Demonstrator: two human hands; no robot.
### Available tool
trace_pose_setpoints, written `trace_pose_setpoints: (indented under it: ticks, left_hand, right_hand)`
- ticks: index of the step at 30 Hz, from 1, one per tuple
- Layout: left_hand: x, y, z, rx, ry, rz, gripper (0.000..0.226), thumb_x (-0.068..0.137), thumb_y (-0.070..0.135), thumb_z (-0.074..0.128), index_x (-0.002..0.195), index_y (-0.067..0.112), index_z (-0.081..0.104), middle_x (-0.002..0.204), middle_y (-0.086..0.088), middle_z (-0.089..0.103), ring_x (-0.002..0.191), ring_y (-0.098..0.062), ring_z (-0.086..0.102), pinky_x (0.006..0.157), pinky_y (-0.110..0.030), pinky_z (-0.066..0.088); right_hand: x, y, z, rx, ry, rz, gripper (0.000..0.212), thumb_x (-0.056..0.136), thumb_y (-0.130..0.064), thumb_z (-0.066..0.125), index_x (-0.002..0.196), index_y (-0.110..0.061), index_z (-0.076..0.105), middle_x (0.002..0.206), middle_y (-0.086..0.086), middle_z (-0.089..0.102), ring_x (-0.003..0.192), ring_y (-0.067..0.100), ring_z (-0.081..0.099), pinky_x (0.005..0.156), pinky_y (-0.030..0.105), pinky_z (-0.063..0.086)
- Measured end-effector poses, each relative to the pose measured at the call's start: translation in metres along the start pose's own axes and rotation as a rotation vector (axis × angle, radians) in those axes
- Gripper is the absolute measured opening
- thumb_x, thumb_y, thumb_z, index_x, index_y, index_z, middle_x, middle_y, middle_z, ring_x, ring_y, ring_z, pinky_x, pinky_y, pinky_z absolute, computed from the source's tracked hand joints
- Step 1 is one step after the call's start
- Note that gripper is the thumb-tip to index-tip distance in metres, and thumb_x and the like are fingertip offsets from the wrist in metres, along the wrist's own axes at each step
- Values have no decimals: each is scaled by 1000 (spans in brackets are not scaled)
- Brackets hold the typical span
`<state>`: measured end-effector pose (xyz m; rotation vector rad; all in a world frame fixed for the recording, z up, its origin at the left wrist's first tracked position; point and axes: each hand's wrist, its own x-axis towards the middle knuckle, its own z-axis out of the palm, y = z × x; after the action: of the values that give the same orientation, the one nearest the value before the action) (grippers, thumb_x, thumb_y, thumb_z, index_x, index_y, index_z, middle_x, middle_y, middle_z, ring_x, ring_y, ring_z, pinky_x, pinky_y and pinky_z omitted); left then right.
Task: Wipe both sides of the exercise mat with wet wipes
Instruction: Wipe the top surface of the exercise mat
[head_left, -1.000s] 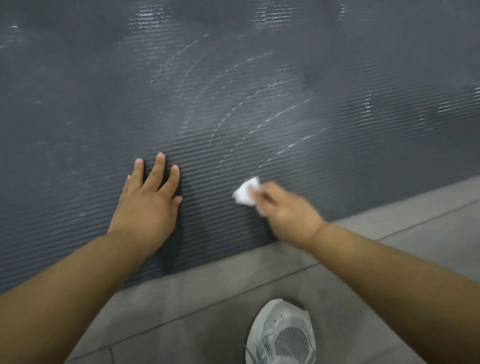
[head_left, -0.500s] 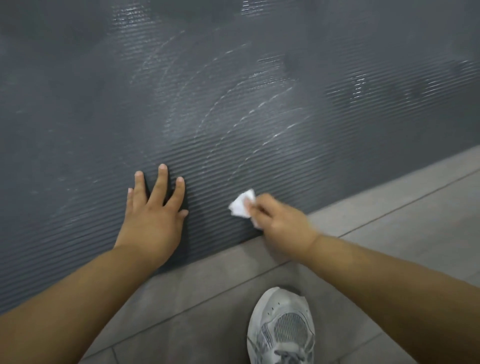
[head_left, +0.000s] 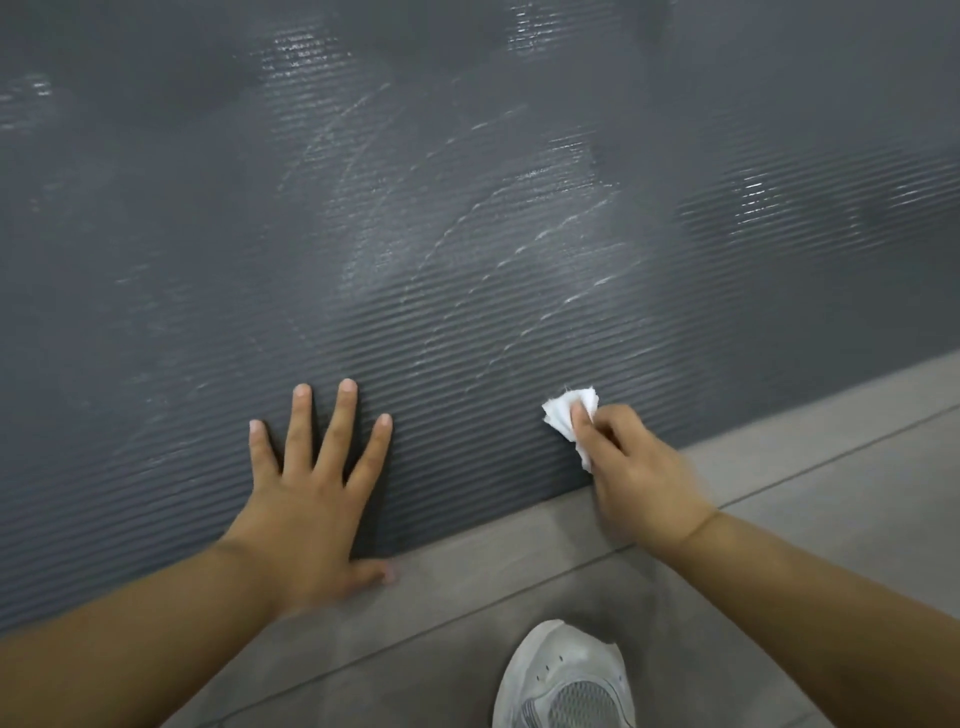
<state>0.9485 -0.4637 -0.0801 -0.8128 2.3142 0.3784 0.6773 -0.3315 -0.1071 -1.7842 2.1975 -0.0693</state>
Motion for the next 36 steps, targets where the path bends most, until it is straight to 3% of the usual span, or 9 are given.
trace_pose_setpoints:
  ticks: [3, 9, 12, 15, 18, 20, 24, 29, 36]
  left_hand:
    - [-3, -9, 11, 85, -6, 15, 117, 55, 80, 47, 145, 9, 24, 149, -31, 20, 129, -60, 21, 82, -80, 30]
    - [-13, -11, 18, 205, 44, 126, 116, 37, 25, 81, 140, 5, 31, 144, -30, 32, 126, -59, 27, 76, -76, 37]
    - [-22, -8, 15, 112, 54, 89, 130, 29, -1, 74, 147, 20, 22, 152, -24, 18, 132, -51, 24, 76, -69, 43]
    - [-31, -11, 4, 31, 88, 140, 114, 72, -4, 51, 135, 48, -28, 149, 2, -34, 134, -24, -17, 109, -52, 29]
    - [-40, -24, -19, -133, 9, 108, 81, 94, 5, 33, 116, 64, -18, 141, 30, -14, 132, 5, -12, 110, -15, 9]
    - [-47, -28, -25, -141, 82, 113, 68, 98, 20, 40, 117, 69, -3, 143, 35, 4, 136, 10, 5, 105, -7, 7]
    - [-66, -18, -47, -39, 162, 5, 72, 90, 10, 44, 139, 56, 20, 150, 22, 25, 137, 0, 28, 110, -14, 22]
    - [-116, 13, -86, -18, 173, -171, 81, 85, -2, 38, 136, 59, 24, 139, 4, 47, 120, -17, 50, 98, -25, 40]
    - [-182, 53, -139, 14, 217, -221, 80, 86, -5, 33, 136, 58, 26, 132, -2, 48, 113, -22, 50, 84, -26, 41]
  right_hand:
    - [0, 13, -5, 8, 4, 16, 36, 84, -16, 41, 114, -10, 61, 86, -1, 49, 55, 12, 43, 44, 24, 36]
    - [2, 29, -17, -16, -94, -240, 86, 75, -54, 55, 134, 7, 36, 105, 9, 38, 74, 24, 55, 62, 29, 51]
    - [9, 30, -24, -123, -147, -282, 102, 57, -50, 80, 129, 9, 37, 101, 10, 38, 69, 25, 60, 51, 28, 52]
    - [15, 33, -25, -284, -93, -424, 88, 58, -40, 79, 122, 8, 42, 95, 9, 39, 61, 24, 59, 43, 27, 48]
    - [16, 28, -24, -398, -36, -455, 51, 72, -22, 43, 115, 5, 52, 89, 8, 34, 55, 23, 54, 39, 28, 43]
    - [15, 23, -29, -505, 15, -443, 42, 66, -18, 54, 101, 1, 66, 88, 8, 38, 53, 22, 53, 38, 26, 37]
    - [9, 11, -57, -557, 92, -345, 61, 35, -14, 85, 93, -2, 69, 92, 10, 43, 57, 26, 54, 38, 26, 30]
    - [-20, 0, -99, -493, 166, -237, 46, 85, -13, 57, 128, -6, 42, 123, 11, 38, 95, 27, 45, 61, 32, 36]
    - [-70, 2, -148, -352, 253, -158, 39, 86, -3, 52, 125, -2, 45, 119, 13, 39, 93, 28, 41, 59, 34, 35]
